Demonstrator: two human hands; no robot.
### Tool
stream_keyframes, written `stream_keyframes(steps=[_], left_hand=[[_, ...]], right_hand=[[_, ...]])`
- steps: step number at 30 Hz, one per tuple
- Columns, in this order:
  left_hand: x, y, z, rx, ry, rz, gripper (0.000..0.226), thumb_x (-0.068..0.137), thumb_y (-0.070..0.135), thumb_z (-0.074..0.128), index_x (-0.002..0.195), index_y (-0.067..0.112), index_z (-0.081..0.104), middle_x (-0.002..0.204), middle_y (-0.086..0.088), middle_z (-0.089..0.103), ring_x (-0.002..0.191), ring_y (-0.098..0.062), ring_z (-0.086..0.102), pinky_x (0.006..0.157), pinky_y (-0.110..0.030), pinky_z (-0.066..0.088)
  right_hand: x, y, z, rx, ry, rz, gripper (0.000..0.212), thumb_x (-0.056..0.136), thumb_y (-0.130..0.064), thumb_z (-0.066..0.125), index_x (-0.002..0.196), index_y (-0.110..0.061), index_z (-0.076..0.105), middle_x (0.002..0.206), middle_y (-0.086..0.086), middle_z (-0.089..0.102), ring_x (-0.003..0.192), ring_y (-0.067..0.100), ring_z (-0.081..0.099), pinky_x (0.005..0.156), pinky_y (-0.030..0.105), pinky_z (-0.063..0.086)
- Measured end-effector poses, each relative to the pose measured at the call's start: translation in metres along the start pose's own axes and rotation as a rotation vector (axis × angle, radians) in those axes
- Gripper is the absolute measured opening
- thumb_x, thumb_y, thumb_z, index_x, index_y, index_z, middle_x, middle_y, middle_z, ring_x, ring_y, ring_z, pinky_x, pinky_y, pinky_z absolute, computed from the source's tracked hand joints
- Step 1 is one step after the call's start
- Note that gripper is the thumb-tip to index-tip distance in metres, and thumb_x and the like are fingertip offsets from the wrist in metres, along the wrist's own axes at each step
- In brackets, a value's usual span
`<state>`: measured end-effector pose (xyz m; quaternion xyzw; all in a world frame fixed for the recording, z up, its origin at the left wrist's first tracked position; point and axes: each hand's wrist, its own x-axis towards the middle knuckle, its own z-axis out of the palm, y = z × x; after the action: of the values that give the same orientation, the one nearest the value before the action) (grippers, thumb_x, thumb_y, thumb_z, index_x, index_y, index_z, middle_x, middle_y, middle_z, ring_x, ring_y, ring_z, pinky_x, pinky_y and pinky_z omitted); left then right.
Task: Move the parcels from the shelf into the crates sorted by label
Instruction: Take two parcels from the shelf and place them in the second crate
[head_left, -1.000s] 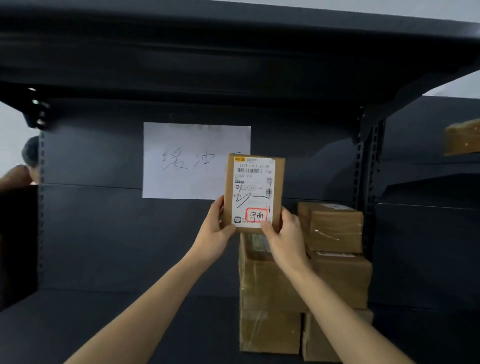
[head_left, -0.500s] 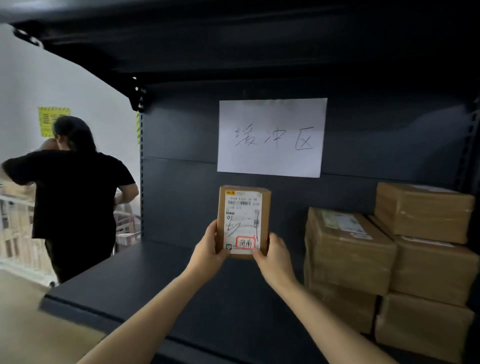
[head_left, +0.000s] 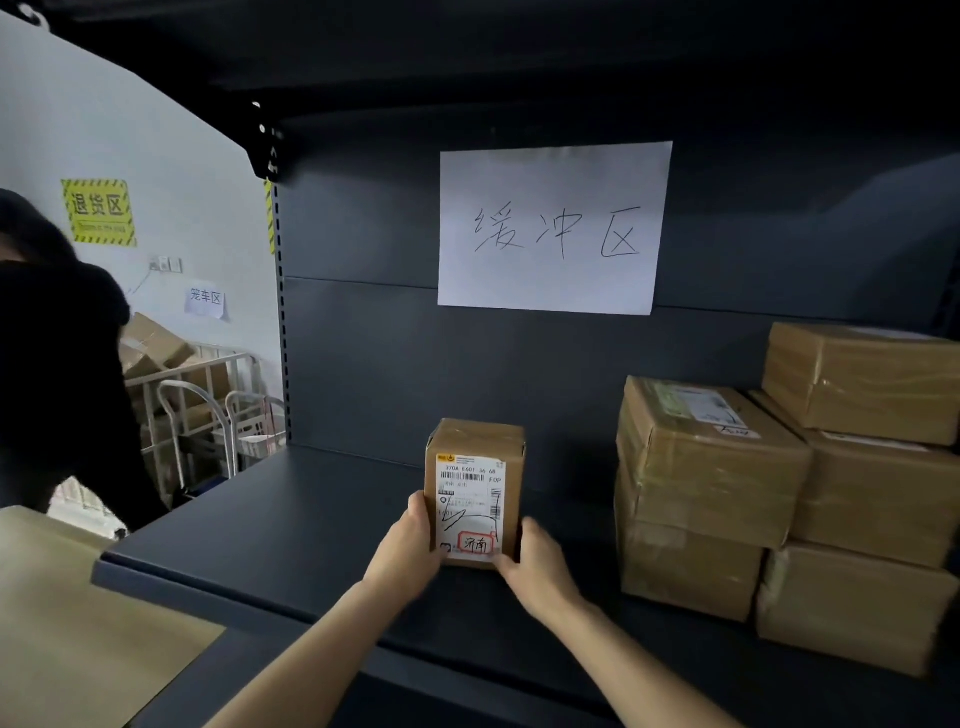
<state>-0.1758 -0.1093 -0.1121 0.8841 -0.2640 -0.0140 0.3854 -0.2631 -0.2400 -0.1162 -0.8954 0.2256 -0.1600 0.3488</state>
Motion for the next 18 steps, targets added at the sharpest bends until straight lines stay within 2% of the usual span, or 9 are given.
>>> stream_keyframes(steps=[2, 4, 7, 9, 11, 18], left_hand=[[-0.001, 0.0, 0.0, -0.025, -0.018, -0.005, 0.054, 0.077, 0.025, 0.071, 0.118, 0.015, 0.036, 0.114, 0.0, 0.059, 0.096, -0.017, 0.06, 0.081, -0.036, 0.055], [-0.002, 0.0, -0.002, -0.029, -0.01, 0.003, 0.078, 0.068, 0.036, 0.078, 0.129, 0.018, 0.032, 0.122, 0.003, 0.052, 0.108, -0.016, 0.055, 0.087, -0.034, 0.052], [-0.003, 0.002, -0.008, 0.044, 0.032, 0.011, 0.104, 0.069, 0.035, 0.077, 0.147, 0.019, 0.011, 0.145, -0.003, 0.035, 0.134, -0.02, 0.036, 0.102, -0.039, 0.043], [-0.004, 0.003, -0.013, 0.12, 0.058, 0.004, 0.107, 0.073, 0.031, 0.074, 0.149, 0.016, 0.0, 0.153, -0.005, 0.022, 0.142, -0.022, 0.021, 0.108, -0.039, 0.036], [-0.005, 0.005, -0.02, 0.163, 0.088, 0.018, 0.108, 0.074, 0.032, 0.074, 0.149, 0.014, -0.001, 0.155, -0.007, 0.017, 0.144, -0.023, 0.014, 0.112, -0.039, 0.031], [-0.002, 0.043, -0.054, 0.179, 0.201, 0.165, 0.102, 0.075, 0.035, 0.075, 0.149, 0.016, 0.007, 0.155, -0.007, 0.015, 0.145, -0.025, 0.008, 0.116, -0.04, 0.022]], right_hand=[[0.0, 0.001, -0.001, -0.023, -0.018, 0.0, 0.043, 0.086, -0.025, 0.064, 0.124, -0.012, 0.047, 0.128, 0.005, 0.054, 0.119, 0.018, 0.053, 0.097, 0.028, 0.048], [-0.001, 0.0, -0.006, -0.059, -0.019, -0.005, 0.047, 0.085, -0.026, 0.065, 0.126, -0.013, 0.045, 0.13, 0.005, 0.052, 0.119, 0.018, 0.053, 0.098, 0.028, 0.047], [-0.002, -0.003, -0.015, -0.136, -0.017, -0.018, 0.056, 0.087, -0.026, 0.062, 0.135, -0.013, 0.037, 0.136, 0.006, 0.046, 0.124, 0.019, 0.048, 0.1, 0.029, 0.044], [-0.006, -0.007, -0.023, -0.216, -0.016, -0.035, 0.062, 0.089, -0.028, 0.06, 0.141, -0.012, 0.029, 0.141, 0.007, 0.04, 0.128, 0.021, 0.044, 0.1, 0.03, 0.042], [-0.01, -0.011, -0.031, -0.286, -0.001, -0.07, 0.064, 0.089, -0.028, 0.059, 0.142, -0.013, 0.026, 0.143, 0.008, 0.037, 0.129, 0.022, 0.043, 0.1, 0.032, 0.044], [-0.018, -0.042, -0.084, -0.473, 0.171, -0.275, 0.065, 0.093, -0.029, 0.052, 0.146, -0.01, 0.02, 0.151, 0.009, 0.026, 0.136, 0.023, 0.032, 0.108, 0.032, 0.034]])
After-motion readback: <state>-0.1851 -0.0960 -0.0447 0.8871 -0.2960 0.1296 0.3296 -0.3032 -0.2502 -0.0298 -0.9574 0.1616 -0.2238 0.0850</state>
